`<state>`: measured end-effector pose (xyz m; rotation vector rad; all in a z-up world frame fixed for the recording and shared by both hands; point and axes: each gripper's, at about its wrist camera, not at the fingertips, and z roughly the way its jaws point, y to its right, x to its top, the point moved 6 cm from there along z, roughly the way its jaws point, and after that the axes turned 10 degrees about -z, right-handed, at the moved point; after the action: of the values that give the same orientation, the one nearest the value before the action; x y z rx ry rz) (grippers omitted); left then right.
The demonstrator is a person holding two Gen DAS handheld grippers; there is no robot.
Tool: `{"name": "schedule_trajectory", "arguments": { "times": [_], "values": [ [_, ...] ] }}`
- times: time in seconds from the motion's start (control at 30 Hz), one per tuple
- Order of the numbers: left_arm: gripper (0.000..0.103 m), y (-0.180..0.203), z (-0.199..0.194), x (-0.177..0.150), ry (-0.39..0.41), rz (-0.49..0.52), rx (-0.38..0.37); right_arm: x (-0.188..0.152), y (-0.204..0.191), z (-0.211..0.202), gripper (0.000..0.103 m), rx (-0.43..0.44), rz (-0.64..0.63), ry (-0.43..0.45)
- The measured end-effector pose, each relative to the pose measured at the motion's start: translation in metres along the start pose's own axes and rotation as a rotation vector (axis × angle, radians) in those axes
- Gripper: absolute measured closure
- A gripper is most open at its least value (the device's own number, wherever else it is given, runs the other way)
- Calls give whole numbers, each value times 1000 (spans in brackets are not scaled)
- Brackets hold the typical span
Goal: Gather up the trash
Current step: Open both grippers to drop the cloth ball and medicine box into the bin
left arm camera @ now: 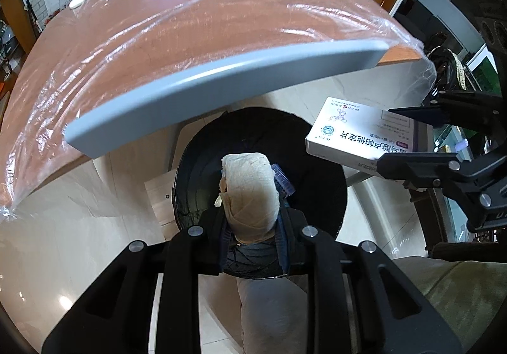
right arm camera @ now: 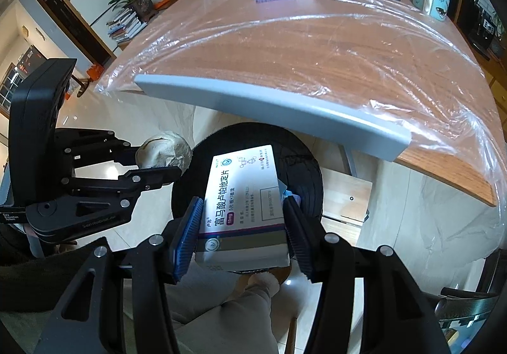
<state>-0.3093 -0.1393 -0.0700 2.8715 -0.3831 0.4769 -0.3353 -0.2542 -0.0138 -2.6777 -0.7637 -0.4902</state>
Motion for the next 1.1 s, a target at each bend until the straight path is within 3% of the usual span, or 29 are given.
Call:
{"name": "schedule_trajectory", "arguments": {
  "times": [1.1],
  "values": [
    [77, -10, 83, -13, -157, 20, 82, -17, 20, 74, 51, -43, -7, -127]
  ]
}}
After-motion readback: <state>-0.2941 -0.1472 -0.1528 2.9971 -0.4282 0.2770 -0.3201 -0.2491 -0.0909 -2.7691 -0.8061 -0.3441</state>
